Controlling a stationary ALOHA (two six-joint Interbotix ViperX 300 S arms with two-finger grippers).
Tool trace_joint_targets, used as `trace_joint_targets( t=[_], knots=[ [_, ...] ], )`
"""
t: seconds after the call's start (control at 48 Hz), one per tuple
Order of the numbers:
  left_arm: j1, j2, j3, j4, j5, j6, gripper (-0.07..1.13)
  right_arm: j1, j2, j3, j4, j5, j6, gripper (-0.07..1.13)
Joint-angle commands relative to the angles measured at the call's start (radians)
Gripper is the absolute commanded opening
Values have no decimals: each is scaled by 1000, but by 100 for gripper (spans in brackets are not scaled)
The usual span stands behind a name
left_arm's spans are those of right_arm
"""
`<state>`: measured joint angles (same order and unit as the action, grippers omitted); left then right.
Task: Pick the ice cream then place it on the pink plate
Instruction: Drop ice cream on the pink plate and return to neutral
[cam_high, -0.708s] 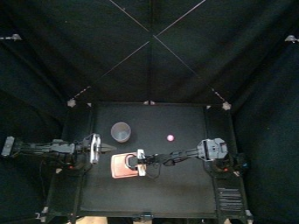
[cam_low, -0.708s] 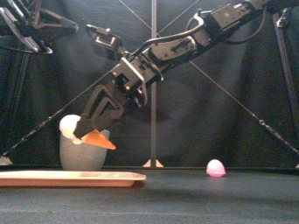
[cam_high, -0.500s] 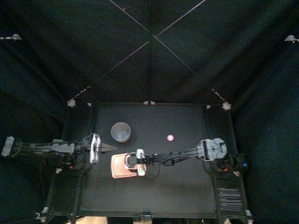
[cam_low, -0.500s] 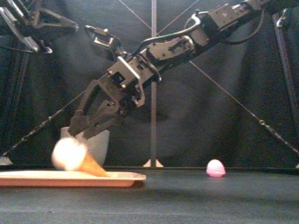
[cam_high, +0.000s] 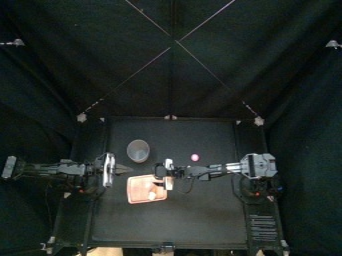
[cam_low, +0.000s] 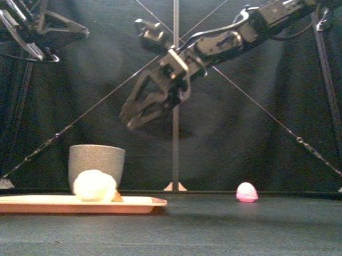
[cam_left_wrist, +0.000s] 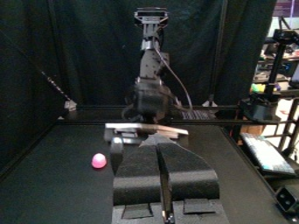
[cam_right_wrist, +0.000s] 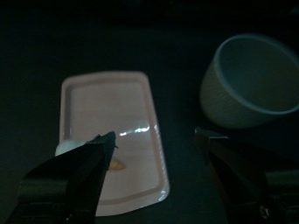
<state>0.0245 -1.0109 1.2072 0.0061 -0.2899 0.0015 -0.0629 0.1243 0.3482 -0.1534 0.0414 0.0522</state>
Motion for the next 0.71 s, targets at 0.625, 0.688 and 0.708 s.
trace_joint_targets(
  t=[0.625,0.688,0.708],
  knots=[
    [2,-6,-14,21,-6,3,-2,52,-854,560,28,-345,0,104],
    [0,-6,-14,31,-8,3,-2,52,-916,601,52,-351,-2,104],
    [2,-6,-14,34,-8,3,-2,52,-936,614,58,-353,-2,104]
  ],
)
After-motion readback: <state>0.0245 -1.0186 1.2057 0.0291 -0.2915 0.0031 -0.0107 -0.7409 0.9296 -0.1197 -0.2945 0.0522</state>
